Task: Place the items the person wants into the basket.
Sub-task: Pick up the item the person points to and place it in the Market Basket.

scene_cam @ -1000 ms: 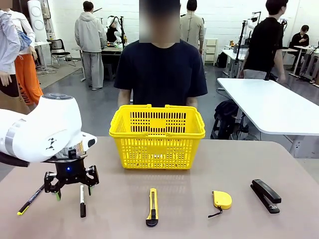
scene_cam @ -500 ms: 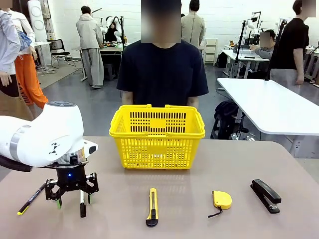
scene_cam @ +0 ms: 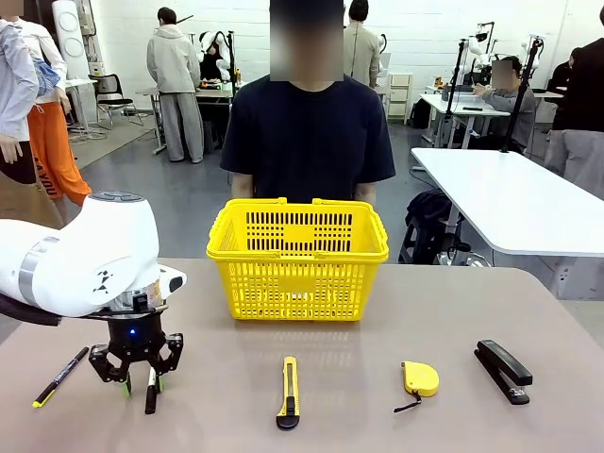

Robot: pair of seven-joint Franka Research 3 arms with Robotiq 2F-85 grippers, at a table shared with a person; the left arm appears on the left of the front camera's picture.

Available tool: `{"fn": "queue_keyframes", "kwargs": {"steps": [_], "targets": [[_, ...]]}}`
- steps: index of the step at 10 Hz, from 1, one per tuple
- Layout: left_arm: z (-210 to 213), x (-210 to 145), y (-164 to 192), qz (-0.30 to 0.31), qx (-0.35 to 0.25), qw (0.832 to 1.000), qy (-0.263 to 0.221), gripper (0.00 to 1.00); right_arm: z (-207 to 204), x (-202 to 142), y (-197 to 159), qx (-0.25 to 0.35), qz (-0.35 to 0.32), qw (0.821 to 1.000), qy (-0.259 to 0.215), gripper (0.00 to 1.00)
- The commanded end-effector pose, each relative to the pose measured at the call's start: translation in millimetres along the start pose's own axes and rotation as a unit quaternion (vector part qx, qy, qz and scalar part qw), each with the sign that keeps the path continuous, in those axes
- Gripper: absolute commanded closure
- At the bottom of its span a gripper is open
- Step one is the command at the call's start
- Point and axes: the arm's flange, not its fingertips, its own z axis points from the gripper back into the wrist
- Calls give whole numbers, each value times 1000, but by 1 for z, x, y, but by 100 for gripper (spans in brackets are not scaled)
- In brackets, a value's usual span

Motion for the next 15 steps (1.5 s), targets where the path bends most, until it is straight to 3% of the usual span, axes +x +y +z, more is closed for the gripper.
{"fn": "queue_keyframes", "kwargs": {"steps": [1, 8, 10, 11, 13, 15], "targets": [[-1, -1, -2, 6, -6, 1000, 7, 100, -2, -1, -1, 1, 0, 1000, -1, 0], [9, -1, 1, -9, -27, 999, 21, 100, -2, -1, -1, 1, 0, 1000, -1, 0], [75, -26, 5, -66, -34, 997, 28, 100, -2, -1, -1, 1, 0, 1000, -1, 0], [124, -47, 11, -100, -47, 994, 2, 100, -2, -1, -1, 1, 0, 1000, -1, 0], [206, -85, 28, -114, -83, 990, -28, 100, -2, -1, -1, 1, 0, 1000, -1, 0], [255, -103, 39, -116, -71, 991, -16, 100, -2, -1, -1, 1, 0, 1000, -1, 0]]}}
